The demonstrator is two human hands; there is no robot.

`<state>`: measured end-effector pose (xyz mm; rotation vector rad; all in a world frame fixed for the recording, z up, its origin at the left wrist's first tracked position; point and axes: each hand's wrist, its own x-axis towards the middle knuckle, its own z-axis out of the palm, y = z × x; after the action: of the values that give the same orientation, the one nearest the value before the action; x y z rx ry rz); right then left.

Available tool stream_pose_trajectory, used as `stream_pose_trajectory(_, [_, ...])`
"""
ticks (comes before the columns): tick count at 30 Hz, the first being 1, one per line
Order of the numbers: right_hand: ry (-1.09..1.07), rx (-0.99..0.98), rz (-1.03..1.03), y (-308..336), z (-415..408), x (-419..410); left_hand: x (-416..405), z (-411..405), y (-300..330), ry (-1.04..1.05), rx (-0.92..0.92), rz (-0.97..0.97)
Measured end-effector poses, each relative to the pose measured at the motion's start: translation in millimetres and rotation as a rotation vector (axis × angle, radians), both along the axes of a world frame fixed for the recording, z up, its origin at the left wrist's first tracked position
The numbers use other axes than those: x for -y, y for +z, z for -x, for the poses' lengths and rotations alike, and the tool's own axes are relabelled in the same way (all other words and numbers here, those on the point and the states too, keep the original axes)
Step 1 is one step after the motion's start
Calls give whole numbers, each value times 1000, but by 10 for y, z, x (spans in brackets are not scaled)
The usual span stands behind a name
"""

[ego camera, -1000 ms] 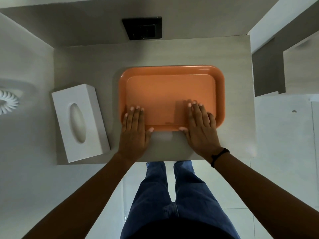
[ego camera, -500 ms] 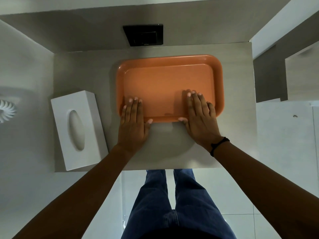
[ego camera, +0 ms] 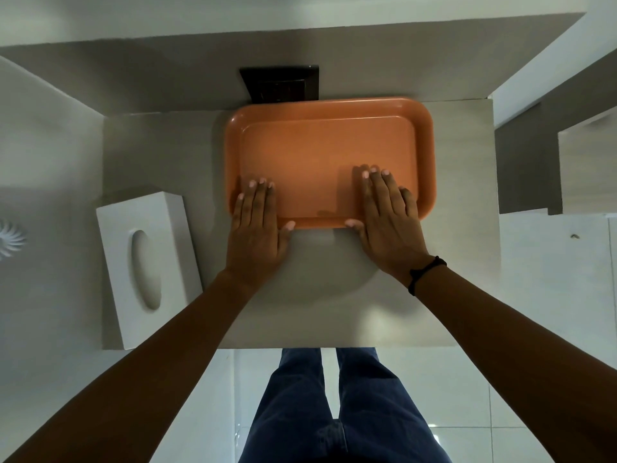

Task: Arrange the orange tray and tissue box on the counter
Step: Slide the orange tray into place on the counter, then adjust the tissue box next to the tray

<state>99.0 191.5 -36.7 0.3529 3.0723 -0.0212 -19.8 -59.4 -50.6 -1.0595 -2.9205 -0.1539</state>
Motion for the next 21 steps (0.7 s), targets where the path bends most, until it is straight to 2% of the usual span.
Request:
stream_pose_trajectory(8, [25,-6,30,79,10,135,27,-15,115,58,33,-33])
stream_pose_trajectory(14, [494,-14,196,136,154,914,552,-24,364,384,-9,-88])
stream_pose_trajectory(17, [731,16,210,58,176,1356,1005,-158,424,581,-26,-87])
stream_pose_trajectory(21, [825,110,245,-128,214,1612,1387,-383,414,749,37,-23])
